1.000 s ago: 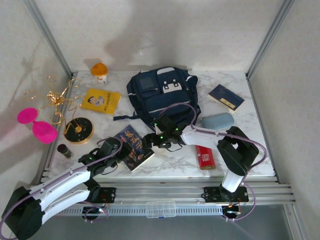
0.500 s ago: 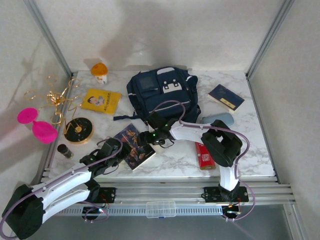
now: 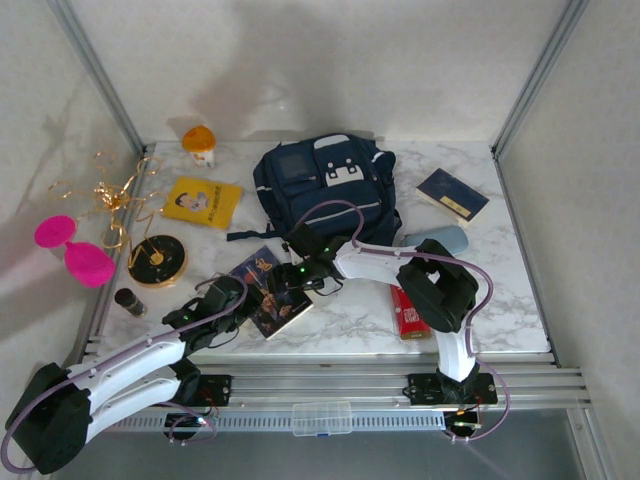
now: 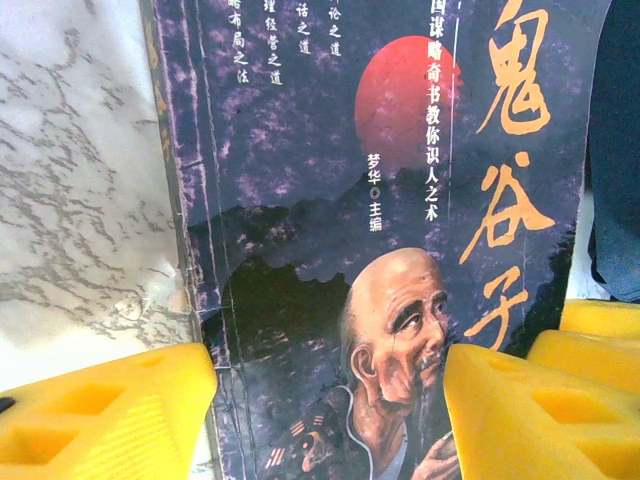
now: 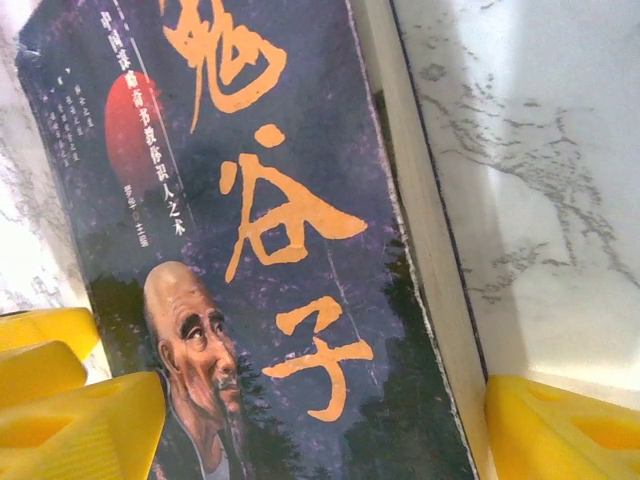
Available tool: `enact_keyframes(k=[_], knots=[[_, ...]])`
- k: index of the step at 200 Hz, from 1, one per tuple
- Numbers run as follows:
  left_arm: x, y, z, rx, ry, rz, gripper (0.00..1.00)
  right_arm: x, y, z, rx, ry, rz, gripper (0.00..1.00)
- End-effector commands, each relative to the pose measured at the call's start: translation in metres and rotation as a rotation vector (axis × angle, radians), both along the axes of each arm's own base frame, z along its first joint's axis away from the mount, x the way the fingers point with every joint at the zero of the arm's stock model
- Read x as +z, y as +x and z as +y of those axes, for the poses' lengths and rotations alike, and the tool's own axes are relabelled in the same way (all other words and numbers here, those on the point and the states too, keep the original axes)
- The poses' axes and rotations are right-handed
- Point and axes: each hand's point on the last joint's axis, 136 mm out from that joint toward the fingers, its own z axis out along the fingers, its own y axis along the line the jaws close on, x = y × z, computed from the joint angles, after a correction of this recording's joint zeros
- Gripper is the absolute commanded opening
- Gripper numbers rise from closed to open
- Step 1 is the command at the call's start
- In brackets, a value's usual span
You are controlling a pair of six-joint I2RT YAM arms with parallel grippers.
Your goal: Pack books, pencil case, and school supplies into a backpack
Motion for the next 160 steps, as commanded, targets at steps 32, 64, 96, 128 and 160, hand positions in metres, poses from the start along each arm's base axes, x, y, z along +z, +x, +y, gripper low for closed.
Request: enact_keyframes(k=[32,64,96,128,160], knots=[[-0.027,-0.018,0.018,0.067,0.047,0.09,0.63,0.054,-0.021,0.02,0.095,0.161,0.035,0.81],[-0.029,-0.02,0.019,0.065,0.055,0.097,0.63,0.059,-0.026,0.014,0.108,0.184,0.053,0.76],[-0.031,-0.02,0.02,0.065,0.063,0.101,0.63,0.054,-0.024,0.002,0.079,0.165,0.075,0.66],[-0.03,-0.02,0.019,0.067,0.06,0.1,0.63,0.051,-0.031,0.004,0.095,0.197,0.12,0.47],[-0.028,-0.019,0.02,0.072,0.056,0.095,0.63,0.052,-0.027,0.0,0.083,0.177,0.098,0.29]])
